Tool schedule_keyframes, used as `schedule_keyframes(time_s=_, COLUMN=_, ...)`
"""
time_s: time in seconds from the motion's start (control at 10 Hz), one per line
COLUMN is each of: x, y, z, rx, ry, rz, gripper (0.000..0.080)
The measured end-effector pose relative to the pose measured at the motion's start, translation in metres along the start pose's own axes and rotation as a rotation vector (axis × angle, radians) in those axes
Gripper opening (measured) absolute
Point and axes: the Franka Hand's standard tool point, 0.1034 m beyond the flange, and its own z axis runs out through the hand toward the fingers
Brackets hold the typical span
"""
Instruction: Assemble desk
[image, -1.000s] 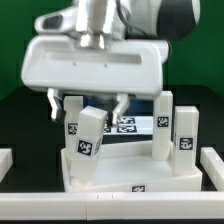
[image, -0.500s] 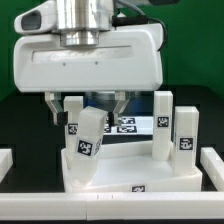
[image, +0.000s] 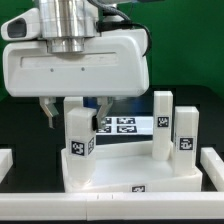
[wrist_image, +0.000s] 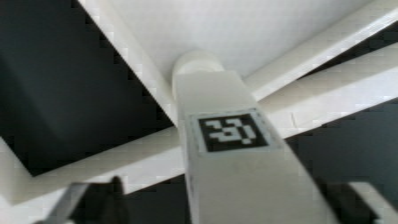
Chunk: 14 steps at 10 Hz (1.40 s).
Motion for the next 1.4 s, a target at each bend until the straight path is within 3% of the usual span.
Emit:
schedule_keyframes(time_s=0.1, x=0.000, y=0.000, z=0.000, rx=0.001, ry=-0.001, rz=0.073, gripper=0.0436)
schedule_keyframes(time_s=0.2, x=0.000, y=0.000, z=0.001, rx=0.001, ry=0.000, rz=0.157, gripper=0.0282)
schedule_keyframes(time_s=0.4, x=0.000, y=0.000, z=0.001, rx=0.000, ry=-0.001, rz=0.306, gripper=0.0284)
schedule_keyframes(time_s=0.8, x=-0.005, y=-0.014, z=0.002, rx=-0.008, ry=-0.045, rz=0.863, gripper=0.0284)
schedule_keyframes(time_s=1.1, x=-0.006, y=-0.015, z=0.003, rx=0.040, ry=-0.076, rz=1.154, gripper=0.0284)
schedule_keyframes(time_s=1.3, x=-0.007, y=-0.016, z=0.003, rx=0.039, ry=-0.076, rz=1.122, gripper=0.0285)
schedule_keyframes(time_s=1.4, x=-0.007, y=-0.016, z=0.004, rx=0.038, ry=-0.076, rz=1.119, gripper=0.0442)
